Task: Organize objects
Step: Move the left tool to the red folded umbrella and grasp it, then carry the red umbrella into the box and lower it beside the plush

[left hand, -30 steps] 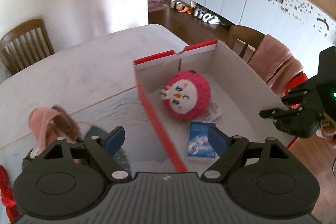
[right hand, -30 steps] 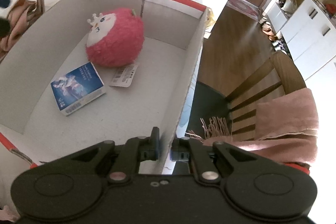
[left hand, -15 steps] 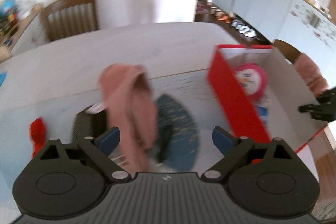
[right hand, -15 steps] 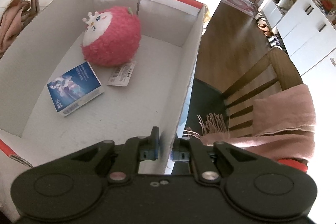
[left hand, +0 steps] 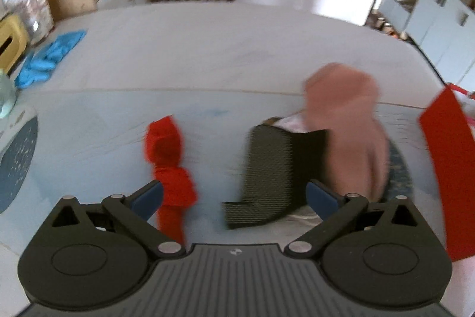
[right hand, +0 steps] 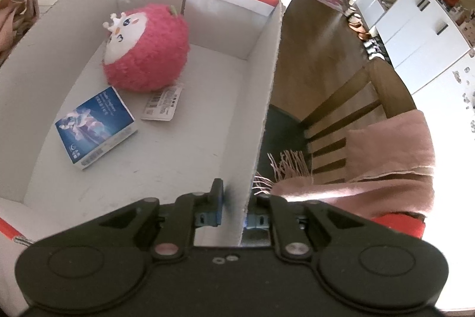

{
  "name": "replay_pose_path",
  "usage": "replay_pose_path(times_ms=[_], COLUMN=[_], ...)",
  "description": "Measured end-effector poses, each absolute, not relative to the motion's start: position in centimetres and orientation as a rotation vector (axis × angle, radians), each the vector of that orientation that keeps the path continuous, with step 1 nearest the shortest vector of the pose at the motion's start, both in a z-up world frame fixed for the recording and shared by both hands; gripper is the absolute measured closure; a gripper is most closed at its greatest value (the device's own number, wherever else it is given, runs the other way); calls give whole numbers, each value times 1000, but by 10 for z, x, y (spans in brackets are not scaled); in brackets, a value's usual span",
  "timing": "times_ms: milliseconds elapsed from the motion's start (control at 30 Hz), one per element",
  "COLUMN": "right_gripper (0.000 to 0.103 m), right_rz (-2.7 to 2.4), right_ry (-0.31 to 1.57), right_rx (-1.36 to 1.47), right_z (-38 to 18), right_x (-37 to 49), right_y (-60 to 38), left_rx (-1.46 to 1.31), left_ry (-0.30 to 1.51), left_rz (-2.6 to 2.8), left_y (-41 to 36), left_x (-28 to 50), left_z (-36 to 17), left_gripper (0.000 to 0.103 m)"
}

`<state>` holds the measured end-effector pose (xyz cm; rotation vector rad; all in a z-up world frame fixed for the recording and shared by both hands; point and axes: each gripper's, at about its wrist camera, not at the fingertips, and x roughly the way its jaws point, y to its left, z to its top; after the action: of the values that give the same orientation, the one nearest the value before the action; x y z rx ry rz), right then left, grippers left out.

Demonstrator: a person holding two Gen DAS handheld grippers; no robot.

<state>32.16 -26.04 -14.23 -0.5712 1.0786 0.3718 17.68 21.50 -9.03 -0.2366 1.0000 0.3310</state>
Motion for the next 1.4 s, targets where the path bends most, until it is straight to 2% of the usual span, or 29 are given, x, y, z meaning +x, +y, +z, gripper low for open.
replay_pose_path(times_ms=[233,633,700,800,967,1033,1100,1400], right_gripper=[91,90,89,89,89,89,89,89], right_rz=[360,334,337,336,338,337,337,341], right_ry=[1091,1102,1100,1103,1101,1102,1100,1098], right_rx=[-596,-610,-613,-620,-620,-617,-620,-618], right_z=[-144,-147,-147,-148,-147,-147,-148,-148], right_x=[320,322,322,323,323,322,322,322], right_y=[-253,-247,-247,-247,-247,-247,-246,-247], left_rx=[-287,-251,-252,-268,-246,-242,-241,-224], left_ry=[1059,1140,1142,1150,1155,1153,1155,1131], left_rz=[353,396,399,398,391,385,387,378], left_y=[261,276,278,282,279,278,277,256], left_x=[186,200,201,202,201,201,201,187], left_z=[-116,-150,-151,-154,-154,-153,-151,-124], left_gripper=[1,3,9,29,37,51,60,65])
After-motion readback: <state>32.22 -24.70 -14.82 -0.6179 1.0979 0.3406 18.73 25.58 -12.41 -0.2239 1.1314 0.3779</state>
